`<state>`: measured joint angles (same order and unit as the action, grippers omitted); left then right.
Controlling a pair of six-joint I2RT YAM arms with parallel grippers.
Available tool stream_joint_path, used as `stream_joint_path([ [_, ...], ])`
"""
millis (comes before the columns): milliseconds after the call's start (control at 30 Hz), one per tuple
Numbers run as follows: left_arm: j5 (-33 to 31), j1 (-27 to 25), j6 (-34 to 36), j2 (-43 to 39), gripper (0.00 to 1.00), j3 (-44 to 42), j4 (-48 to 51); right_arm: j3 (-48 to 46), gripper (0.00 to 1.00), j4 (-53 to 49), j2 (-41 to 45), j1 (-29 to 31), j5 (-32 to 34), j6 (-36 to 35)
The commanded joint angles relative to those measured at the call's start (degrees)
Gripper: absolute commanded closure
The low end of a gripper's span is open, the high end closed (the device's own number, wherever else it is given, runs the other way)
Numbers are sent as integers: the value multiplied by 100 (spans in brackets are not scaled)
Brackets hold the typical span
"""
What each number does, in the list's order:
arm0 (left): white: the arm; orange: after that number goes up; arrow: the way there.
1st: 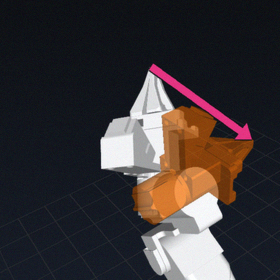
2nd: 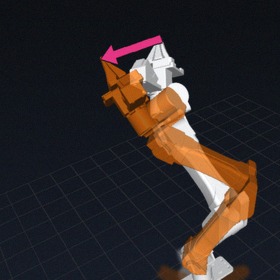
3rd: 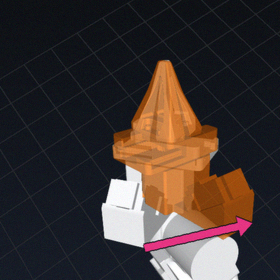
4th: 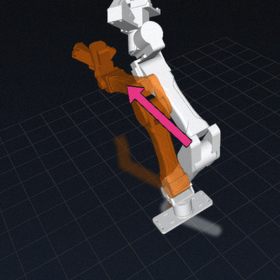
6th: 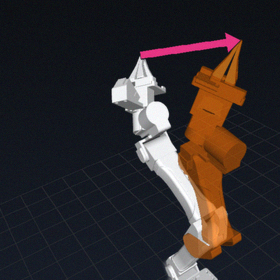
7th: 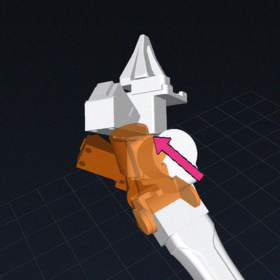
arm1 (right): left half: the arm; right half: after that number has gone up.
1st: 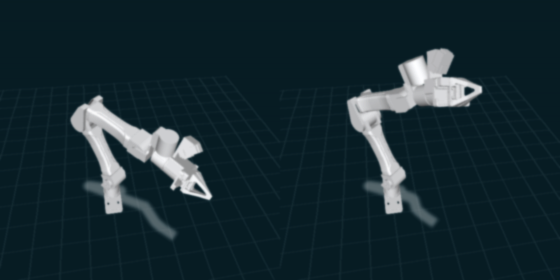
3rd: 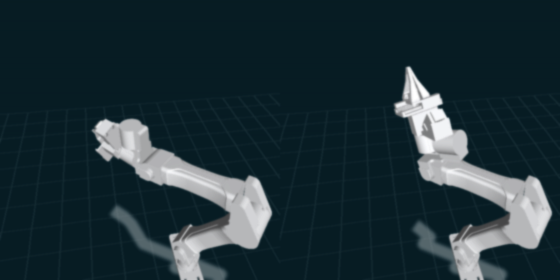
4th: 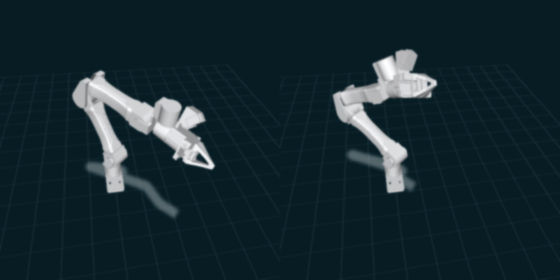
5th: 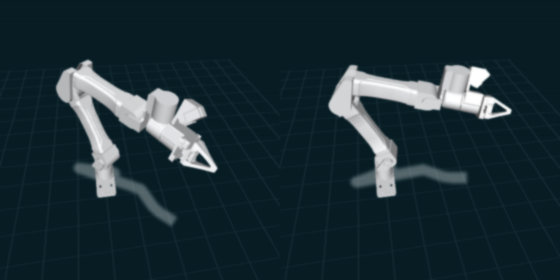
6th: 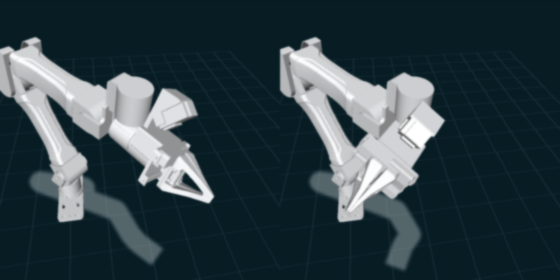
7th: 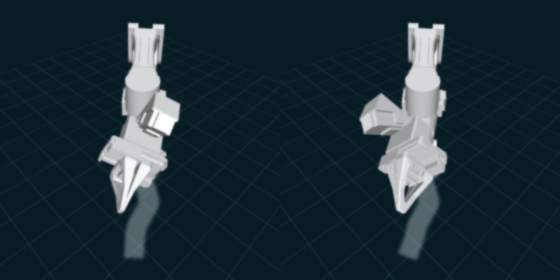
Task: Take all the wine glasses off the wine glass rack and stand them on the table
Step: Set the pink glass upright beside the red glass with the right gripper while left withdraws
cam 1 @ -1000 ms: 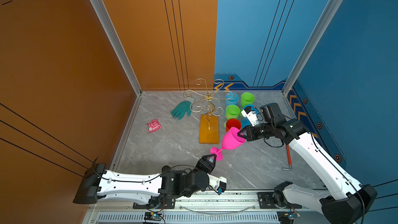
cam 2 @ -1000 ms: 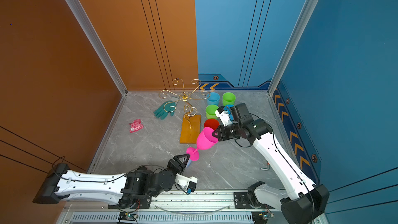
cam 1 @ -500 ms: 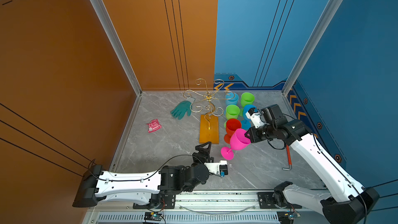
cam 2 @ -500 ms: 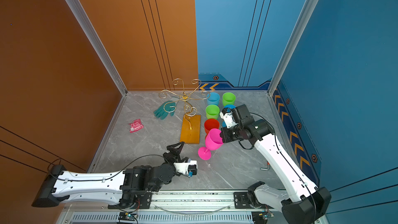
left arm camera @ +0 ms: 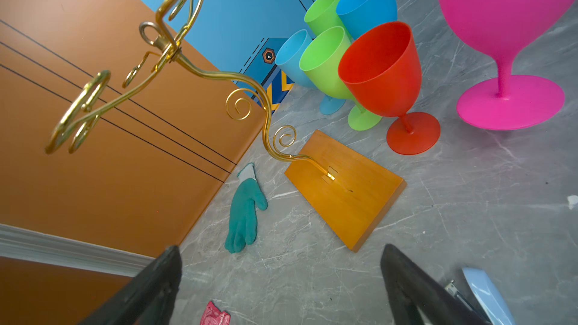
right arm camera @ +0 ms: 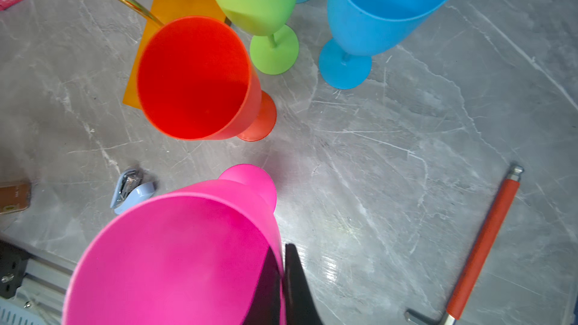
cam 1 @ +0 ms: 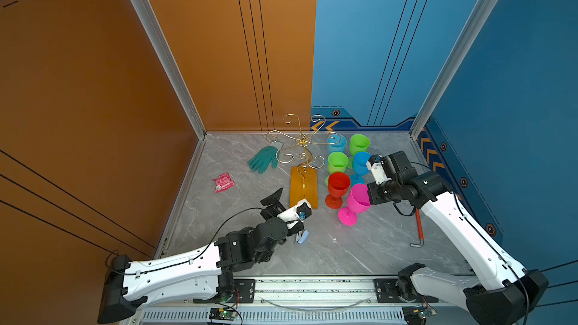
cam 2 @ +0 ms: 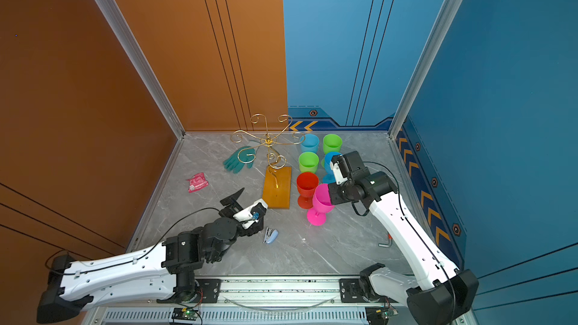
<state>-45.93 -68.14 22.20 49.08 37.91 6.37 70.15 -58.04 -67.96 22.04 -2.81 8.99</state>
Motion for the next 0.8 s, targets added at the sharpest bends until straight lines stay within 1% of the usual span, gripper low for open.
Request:
stream_joint_path([
  [0,383,373,-865,-146,0,75,391,167,100,-138,-131,-131,519,59],
  [33,392,468,-967,-172,0,68,591,162,100,-129,-165,-175,555,64],
  [67,604,564,-1063,-187,0,59,643,168,100,-108,-194,-220,602,61],
  [100,660,648,-1149,-188,0,53,679,173,100,-80,-223,-258,667,69],
  [367,894,1262,-1698,-196,1,112,986,188,100,146,-420,-457,1034,136],
  [533,1222,1730,-2046,-354,1,42,1116,237,100,301,-586,-547,1166,121],
  [600,1297,1883,-2151,-397,2,12,1139,254,100,373,-653,-589,1153,117],
  [767,1311,2065,-2230,-367,2,17,1154,265,100,587,-815,-680,1053,132],
])
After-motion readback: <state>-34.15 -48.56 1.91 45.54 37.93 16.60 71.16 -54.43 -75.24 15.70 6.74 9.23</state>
